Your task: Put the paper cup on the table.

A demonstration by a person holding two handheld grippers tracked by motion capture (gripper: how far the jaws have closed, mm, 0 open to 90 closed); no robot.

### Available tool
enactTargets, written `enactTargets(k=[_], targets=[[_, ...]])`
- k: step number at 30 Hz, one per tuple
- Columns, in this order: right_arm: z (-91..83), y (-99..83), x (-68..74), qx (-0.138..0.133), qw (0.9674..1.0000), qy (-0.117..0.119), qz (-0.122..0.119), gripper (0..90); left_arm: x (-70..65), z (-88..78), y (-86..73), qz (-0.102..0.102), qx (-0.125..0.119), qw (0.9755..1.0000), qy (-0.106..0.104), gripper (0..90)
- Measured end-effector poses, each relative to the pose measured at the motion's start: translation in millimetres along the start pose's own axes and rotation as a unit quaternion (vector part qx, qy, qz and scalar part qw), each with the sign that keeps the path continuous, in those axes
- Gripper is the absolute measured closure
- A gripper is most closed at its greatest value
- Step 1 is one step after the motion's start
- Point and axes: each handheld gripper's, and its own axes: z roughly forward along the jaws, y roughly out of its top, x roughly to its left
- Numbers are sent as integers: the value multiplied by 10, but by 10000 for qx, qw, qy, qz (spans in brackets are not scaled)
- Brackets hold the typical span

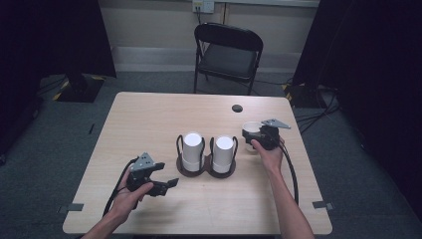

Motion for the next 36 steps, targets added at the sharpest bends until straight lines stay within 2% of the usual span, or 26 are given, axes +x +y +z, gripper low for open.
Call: enactTargets(k=[9,12,14,15,16,19,24,26,30,34,36], targets=[[-106,-22,-10,181,9998,12,-89,220,13,18,-1,-60,32,10000,-12,185],[-150,-69,10,208,9998,18,-52,227,26,27,-3,-180,-20,9997,-156,185],[-157,-121,18,273,9996,17,-118,228,9,28,-1,74,34,9998,159,185],[-163,-145,17,204,9997,28,-100,228,9,28,0,102,45,9998,150,186],[-170,-155,18,180,9998,5,-87,228,11,31,0,47,46,9999,95,186],[-176,-150,30,224,9997,19,-132,224,-3,43,4,116,59,9998,159,184],[-166,-160,15,355,9993,43,-44,217,3,42,7,217,82,9996,181,180],[-171,-166,22,284,9996,48,-18,215,2,37,4,193,36,9997,152,179],[-145,-183,28,410,9991,52,18,167,23,35,1,125,13,9998,132,173],[-135,-203,17,477,9988,44,101,143,23,14,3,159,-45,9998,147,173],[-136,-203,20,607,9981,25,93,144,18,12,1,193,-42,9997,155,174]])
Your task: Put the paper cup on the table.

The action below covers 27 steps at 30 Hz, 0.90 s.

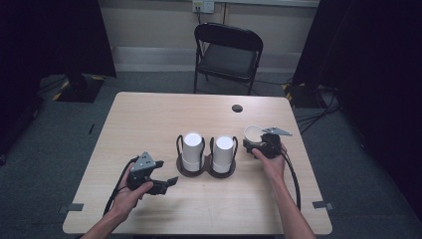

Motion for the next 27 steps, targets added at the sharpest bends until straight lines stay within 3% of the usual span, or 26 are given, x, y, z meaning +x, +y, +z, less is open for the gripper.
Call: enactTargets(k=[3,14,16,18,20,24,27], targets=[[-38,-5,-4,-7,10000,27,45,144,0,-8,4,59,-23,10000,21,174],[-276,-6,-5,42,9999,123,-57,144,9,-1,4,-24,38,10000,80,174],[-326,-9,-1,48,9999,136,12,144,11,-11,8,-46,22,9999,91,175],[-377,1,13,53,9999,122,-63,144,-7,-21,13,-166,-58,9998,2,177],[-439,17,21,-13,9999,150,-73,143,-20,-30,20,-98,-50,9999,3,173],[-568,53,50,-42,10000,-37,-4,152,-44,-32,16,-118,-17,9999,12,174],[-715,56,85,-128,9999,9,-13,145,-61,-48,16,-100,-23,9999,-8,174]])
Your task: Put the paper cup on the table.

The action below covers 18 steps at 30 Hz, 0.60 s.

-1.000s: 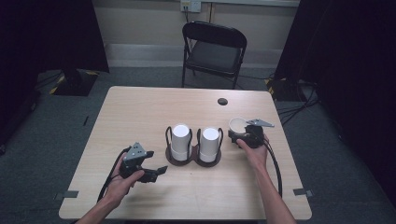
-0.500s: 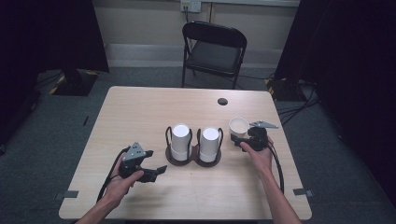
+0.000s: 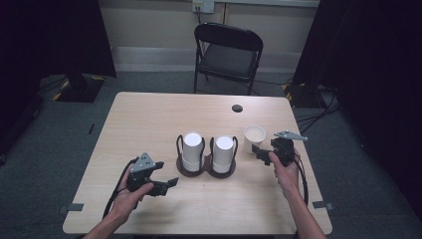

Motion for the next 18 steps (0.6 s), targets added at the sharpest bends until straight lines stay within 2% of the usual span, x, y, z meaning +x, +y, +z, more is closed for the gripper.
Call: enactTargets(k=[4,8,14,18], targets=[[-161,-36,51,-46,9999,-11,-162,146,1,5,-1,-38,14,10000,20,173],[-287,-71,98,11,9998,-174,-75,150,9,3,-3,-43,36,10000,42,174],[-450,-159,247,-98,9998,-108,-167,152,15,6,-14,-55,63,9999,60,176],[-525,-224,409,-101,9998,47,-188,156,22,19,-15,-70,75,9999,93,171]])
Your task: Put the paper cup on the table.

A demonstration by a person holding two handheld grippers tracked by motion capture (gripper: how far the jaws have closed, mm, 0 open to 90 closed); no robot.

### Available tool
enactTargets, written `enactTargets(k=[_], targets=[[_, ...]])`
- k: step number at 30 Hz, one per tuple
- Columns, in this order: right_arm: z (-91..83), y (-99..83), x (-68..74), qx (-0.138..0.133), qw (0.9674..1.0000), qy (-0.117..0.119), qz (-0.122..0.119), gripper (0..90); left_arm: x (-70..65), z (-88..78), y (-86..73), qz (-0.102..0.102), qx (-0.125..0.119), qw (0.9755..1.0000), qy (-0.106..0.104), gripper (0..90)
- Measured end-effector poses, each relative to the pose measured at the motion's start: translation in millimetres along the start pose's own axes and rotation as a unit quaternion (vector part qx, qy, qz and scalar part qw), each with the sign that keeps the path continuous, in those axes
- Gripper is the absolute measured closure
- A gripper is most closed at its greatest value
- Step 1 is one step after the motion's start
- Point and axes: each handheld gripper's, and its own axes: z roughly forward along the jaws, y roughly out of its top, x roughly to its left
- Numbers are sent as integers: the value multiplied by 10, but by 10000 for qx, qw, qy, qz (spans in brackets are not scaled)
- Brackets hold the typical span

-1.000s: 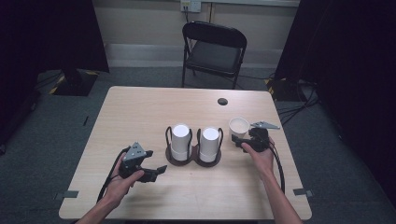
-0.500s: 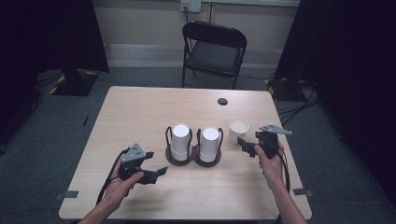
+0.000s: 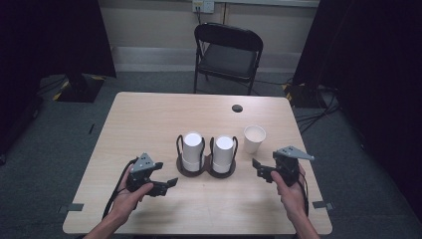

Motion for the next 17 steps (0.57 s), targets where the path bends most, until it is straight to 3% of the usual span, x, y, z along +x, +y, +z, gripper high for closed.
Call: enactTargets(k=[4,9,17], targets=[[-79,-20,183,127,9994,285,-179,156,20,-12,11,-91,-34,9999,39,164],[-99,-101,386,158,9985,425,-296,156,46,-11,-17,-107,4,9999,35,164],[14,-246,463,301,9977,513,-318,157,54,-8,-28,-94,-2,9999,64,164]])
